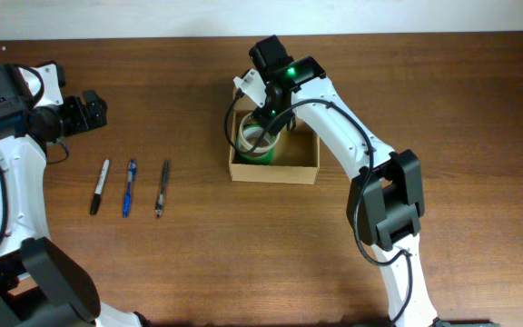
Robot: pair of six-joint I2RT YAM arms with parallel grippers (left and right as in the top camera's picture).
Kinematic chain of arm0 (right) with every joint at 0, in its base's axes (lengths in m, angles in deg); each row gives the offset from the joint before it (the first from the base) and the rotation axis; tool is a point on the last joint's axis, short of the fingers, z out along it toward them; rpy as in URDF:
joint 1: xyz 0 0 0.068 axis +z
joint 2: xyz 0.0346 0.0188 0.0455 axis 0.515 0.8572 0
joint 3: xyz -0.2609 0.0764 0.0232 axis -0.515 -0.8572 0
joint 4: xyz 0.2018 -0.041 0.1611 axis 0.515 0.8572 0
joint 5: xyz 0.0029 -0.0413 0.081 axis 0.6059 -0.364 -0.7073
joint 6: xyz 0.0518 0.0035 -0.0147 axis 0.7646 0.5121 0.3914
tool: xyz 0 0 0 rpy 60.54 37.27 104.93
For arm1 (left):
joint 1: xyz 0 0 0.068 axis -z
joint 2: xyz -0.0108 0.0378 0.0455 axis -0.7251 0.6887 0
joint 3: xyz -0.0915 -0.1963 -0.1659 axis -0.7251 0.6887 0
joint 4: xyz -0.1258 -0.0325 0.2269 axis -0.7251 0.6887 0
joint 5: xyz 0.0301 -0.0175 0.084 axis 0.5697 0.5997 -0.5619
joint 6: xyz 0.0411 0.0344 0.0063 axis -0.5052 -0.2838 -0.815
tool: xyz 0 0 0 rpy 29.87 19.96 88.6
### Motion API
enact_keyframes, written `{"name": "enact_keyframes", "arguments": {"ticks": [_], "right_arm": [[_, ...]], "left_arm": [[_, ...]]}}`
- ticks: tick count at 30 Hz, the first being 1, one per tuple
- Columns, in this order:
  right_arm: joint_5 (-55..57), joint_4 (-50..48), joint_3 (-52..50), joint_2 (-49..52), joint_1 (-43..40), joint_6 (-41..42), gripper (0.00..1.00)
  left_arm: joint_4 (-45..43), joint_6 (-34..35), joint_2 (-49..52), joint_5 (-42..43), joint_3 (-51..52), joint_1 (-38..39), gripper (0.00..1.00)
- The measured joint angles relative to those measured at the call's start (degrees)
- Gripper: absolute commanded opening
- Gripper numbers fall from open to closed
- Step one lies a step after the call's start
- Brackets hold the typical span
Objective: Pack container
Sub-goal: 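Carry the white tape roll into the box and release it, then move the right gripper down onto the yellow highlighter and grasp it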
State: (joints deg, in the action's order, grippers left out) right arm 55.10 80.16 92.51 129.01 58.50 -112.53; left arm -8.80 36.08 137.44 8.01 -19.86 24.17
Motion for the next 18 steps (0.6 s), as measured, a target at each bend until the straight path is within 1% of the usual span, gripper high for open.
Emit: {"name": "enact_keyframes", "arguments": {"ticks": [1, 2, 3, 4, 5, 6, 7, 8, 11, 14, 18], "right_arm": [[0.0, 0.2, 0.0, 0.0, 0.0, 0.0, 0.06], [0.0, 0.2, 0.0, 0.0, 0.0, 0.1, 0.25], [0.0, 0.3, 0.0, 0.0, 0.0, 0.6, 0.62], [0.0, 0.5, 0.0, 0.0, 0.0, 0.4, 0.76], [0.0, 0.8, 0.0, 0.0, 0.0, 0.4, 0.75], [0.0, 1.2, 0.0, 0.0, 0.0, 0.4, 0.65], [0.0, 1.8, 0.0, 0.0, 0.0, 0.0, 0.54], [0.1, 2.6, 0.1, 0.0, 0.0, 0.3, 0.5], [0.2, 4.8, 1.0, 0.0, 0.0, 0.7, 0.5], [0.3, 7.2, 3.8, -0.8, 0.0, 1.2, 0.53], [1.6, 9.5, 8.2, -6.4, 0.0, 3.0, 0.53]], "left_arm": [[0.0, 0.0, 0.0, 0.0, 0.0, 0.0, 0.99], [0.0, 0.0, 0.0, 0.0, 0.0, 0.0, 0.99], [0.0, 0.0, 0.0, 0.0, 0.0, 0.0, 0.99], [0.0, 0.0, 0.0, 0.0, 0.0, 0.0, 0.99], [0.0, 0.0, 0.0, 0.0, 0.0, 0.0, 0.99], [0.0, 0.0, 0.0, 0.0, 0.0, 0.0, 0.99], [0.0, 0.0, 0.0, 0.0, 0.0, 0.0, 0.99], [0.0, 0.0, 0.0, 0.0, 0.0, 0.0, 0.99], [0.0, 0.0, 0.0, 0.0, 0.0, 0.0, 0.99], [0.0, 0.0, 0.0, 0.0, 0.0, 0.0, 0.99], [0.0, 0.0, 0.0, 0.0, 0.0, 0.0, 0.99]]}}
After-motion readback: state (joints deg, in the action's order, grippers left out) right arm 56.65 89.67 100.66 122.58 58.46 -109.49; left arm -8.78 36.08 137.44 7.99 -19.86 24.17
